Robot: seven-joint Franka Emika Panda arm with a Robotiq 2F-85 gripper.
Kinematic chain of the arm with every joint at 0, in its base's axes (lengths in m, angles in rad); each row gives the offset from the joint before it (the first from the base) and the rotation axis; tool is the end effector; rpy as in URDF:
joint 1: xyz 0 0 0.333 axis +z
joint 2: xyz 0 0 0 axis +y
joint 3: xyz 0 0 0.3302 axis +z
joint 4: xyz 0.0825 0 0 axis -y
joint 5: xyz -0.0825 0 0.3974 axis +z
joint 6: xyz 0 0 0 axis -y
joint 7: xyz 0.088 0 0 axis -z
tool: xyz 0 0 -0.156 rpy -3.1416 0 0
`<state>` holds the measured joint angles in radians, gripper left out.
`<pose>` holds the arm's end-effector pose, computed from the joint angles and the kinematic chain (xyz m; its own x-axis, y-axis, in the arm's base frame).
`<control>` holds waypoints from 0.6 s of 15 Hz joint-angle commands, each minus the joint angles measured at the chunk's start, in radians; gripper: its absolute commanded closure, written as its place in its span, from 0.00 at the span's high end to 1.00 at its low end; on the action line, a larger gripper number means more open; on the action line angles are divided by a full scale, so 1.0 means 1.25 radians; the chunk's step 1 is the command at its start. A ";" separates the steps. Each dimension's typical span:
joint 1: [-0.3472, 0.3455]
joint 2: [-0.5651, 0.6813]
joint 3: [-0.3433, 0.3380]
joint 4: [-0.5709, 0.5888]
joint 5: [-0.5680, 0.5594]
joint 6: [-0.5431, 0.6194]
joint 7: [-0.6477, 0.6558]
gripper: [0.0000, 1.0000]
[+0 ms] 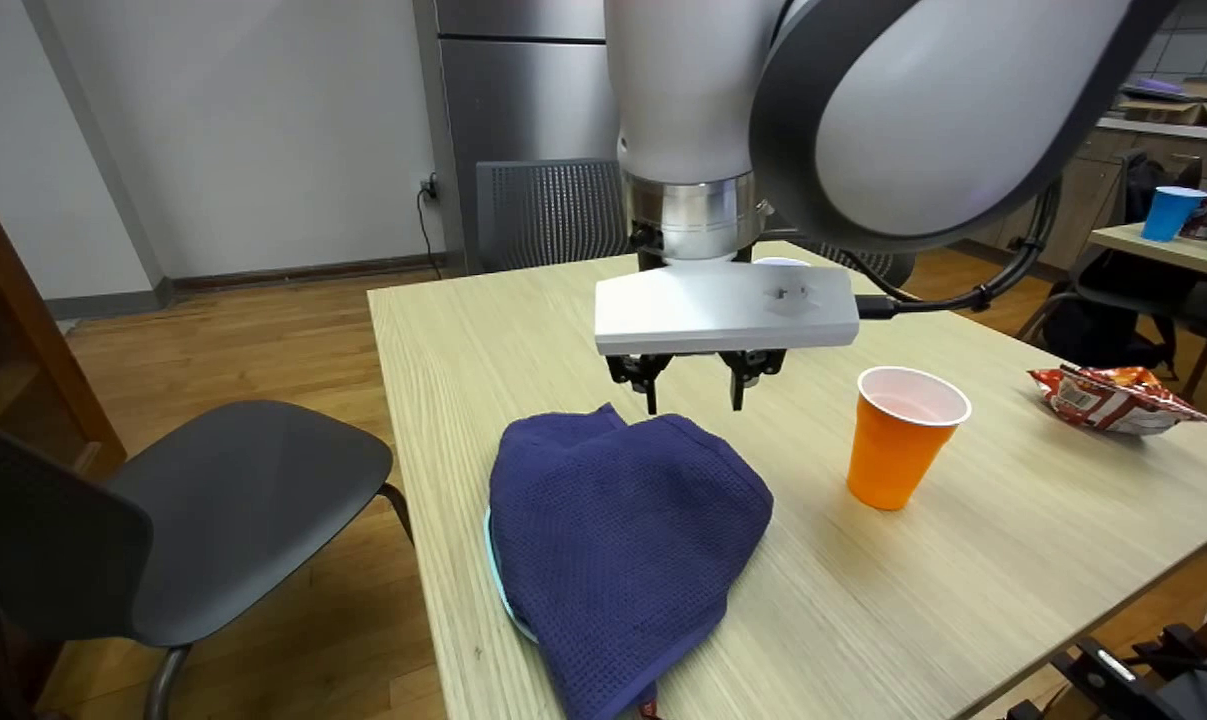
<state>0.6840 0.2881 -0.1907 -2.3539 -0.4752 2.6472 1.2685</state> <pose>0.4641 0.2456 0.1639 0.9186 -0.3146 0.2391 -0.3525 -0.9259 0.1360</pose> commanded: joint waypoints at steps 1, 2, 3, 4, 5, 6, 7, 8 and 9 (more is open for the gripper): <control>-0.059 -0.027 0.056 0.005 -0.026 -0.020 0.008 1.00; -0.069 -0.029 0.065 0.006 -0.025 -0.017 0.007 1.00; -0.077 -0.030 0.074 0.007 -0.024 -0.013 0.007 1.00; -0.082 -0.033 0.080 0.008 -0.030 -0.019 0.013 1.00; -0.086 -0.037 0.085 0.010 -0.036 -0.024 0.019 1.00; -0.094 -0.043 0.092 0.007 -0.036 -0.022 0.020 1.00; -0.101 -0.049 0.099 0.004 -0.031 -0.019 0.018 1.00; -0.112 -0.054 0.110 0.001 -0.021 -0.013 0.008 1.00; -0.123 -0.057 0.120 0.000 -0.014 -0.009 0.000 1.00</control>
<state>0.5887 0.2611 -0.0990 -2.3402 -0.4862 2.6477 1.2698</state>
